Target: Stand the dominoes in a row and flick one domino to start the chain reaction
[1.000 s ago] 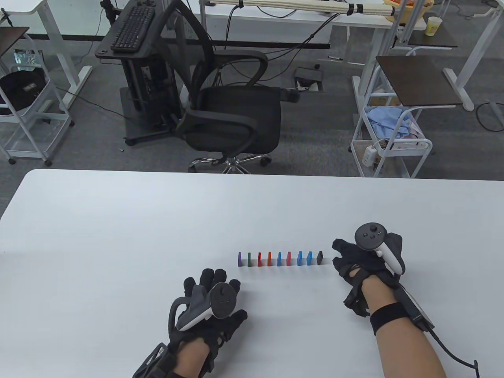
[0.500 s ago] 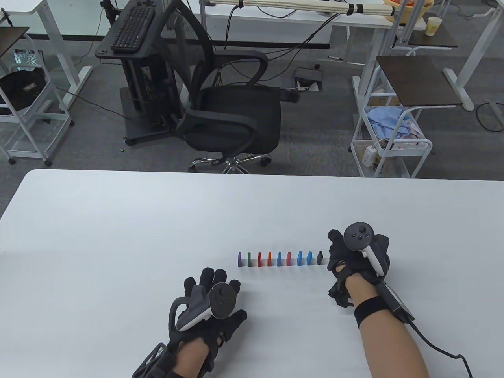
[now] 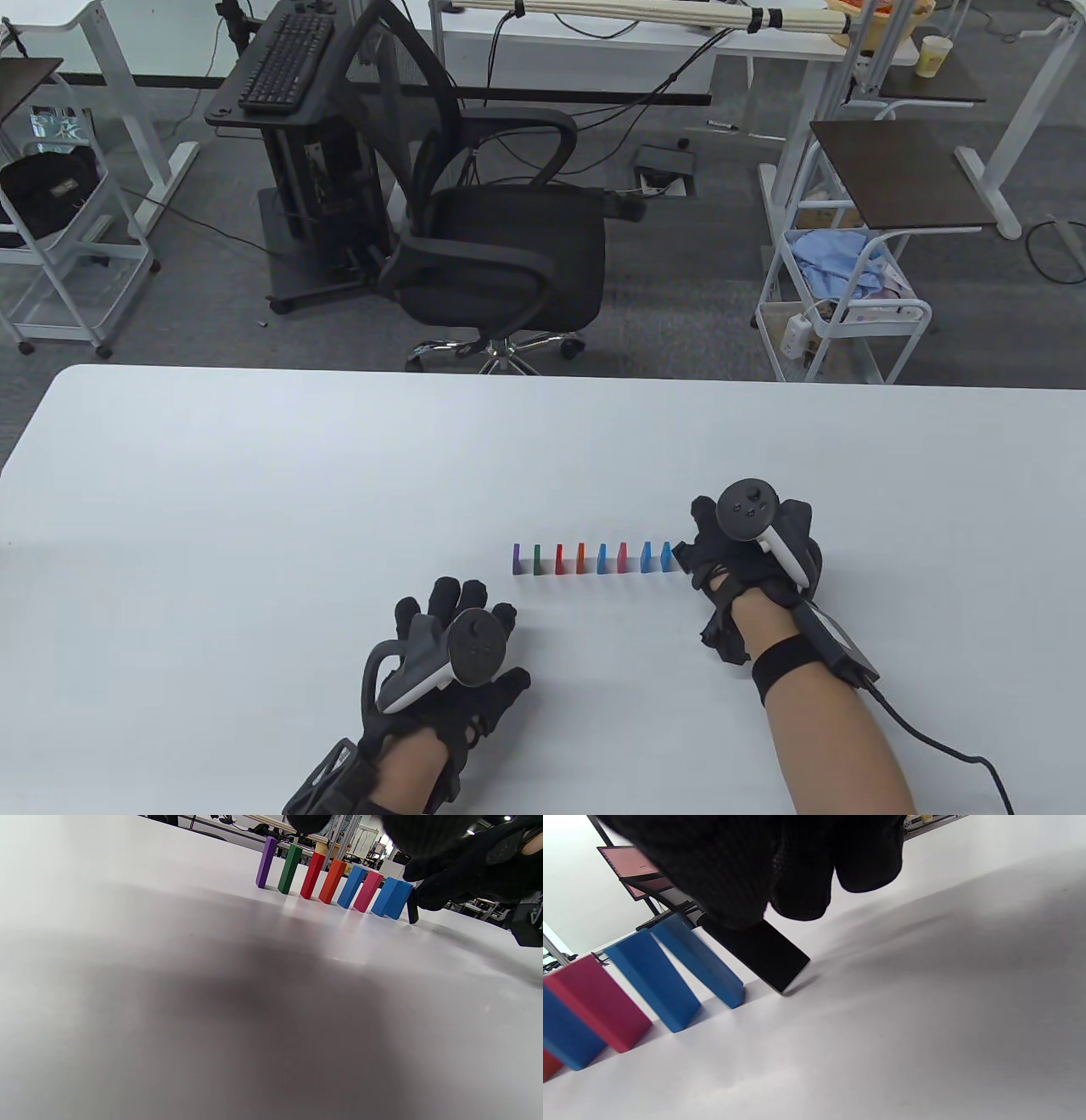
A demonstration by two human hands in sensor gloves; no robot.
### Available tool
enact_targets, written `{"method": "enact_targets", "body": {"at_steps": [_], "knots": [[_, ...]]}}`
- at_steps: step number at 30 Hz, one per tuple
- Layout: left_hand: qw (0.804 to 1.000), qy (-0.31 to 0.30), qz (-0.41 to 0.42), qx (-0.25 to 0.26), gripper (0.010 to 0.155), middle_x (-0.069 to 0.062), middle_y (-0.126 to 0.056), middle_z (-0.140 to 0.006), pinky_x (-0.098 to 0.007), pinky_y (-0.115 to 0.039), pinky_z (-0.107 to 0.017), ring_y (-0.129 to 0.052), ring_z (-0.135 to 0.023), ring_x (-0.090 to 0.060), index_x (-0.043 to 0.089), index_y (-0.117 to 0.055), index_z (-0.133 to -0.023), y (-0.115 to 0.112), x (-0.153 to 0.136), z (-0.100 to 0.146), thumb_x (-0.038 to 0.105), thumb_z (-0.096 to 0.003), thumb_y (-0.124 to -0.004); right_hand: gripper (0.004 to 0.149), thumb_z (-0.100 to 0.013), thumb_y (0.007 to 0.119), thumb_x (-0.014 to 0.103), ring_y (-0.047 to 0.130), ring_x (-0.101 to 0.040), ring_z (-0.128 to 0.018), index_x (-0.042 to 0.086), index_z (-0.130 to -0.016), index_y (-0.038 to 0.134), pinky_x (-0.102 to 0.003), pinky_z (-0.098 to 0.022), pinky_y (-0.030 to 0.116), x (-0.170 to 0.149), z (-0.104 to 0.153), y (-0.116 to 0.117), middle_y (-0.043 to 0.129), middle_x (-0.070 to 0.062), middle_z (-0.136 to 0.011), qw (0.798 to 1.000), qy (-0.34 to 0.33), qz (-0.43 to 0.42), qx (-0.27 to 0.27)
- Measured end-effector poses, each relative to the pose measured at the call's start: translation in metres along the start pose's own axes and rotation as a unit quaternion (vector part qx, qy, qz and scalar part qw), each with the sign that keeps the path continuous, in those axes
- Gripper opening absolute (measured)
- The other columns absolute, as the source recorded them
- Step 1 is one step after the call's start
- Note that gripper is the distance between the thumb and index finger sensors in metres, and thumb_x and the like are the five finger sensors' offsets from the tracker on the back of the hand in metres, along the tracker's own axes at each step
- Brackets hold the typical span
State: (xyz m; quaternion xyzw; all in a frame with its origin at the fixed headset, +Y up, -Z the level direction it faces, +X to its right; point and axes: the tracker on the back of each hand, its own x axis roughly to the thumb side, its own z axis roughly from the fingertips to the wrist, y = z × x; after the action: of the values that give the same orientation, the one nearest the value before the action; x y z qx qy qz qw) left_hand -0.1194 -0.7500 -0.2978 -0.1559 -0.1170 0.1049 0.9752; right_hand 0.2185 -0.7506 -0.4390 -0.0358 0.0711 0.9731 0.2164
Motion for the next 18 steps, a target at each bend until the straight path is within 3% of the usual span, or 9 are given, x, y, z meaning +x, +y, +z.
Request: {"method": "enact_targets", "body": {"at_steps": [10,18], "knots": [[1.0,-0.001,0.002,-0.001,0.076,-0.009,-0.006,-0.117,-0.071,0.0,-0.066,0.002,-0.107,-0.038,0.029,-0.034,-0.109,0.0,0.0,0.0,0.061,-0.0451,-0.061,0.067,-0.047,0.087,0.038,0.055,-0.046,-0.094,0.021,-0.1,0.05,-0.067,-0.073,0.027,-0.002,0.011,-0.013,0.071,-0.012,-0.097,1.0,-0.008,-0.003,-0.021],[1.0,0.0,0.003,-0.006,0.076,-0.009,-0.009,-0.117,-0.071,0.0,-0.066,0.001,-0.107,-0.038,0.029,-0.034,-0.108,-0.001,-0.002,0.0,0.061,-0.0451,-0.061,0.065,-0.049,0.08,0.047,0.037,-0.049,-0.101,0.023,-0.1,0.05,-0.067,-0.073,0.02,-0.003,0.034,-0.026,0.055,-0.013,-0.109,0.999,-0.033,-0.004,0.006]]}}
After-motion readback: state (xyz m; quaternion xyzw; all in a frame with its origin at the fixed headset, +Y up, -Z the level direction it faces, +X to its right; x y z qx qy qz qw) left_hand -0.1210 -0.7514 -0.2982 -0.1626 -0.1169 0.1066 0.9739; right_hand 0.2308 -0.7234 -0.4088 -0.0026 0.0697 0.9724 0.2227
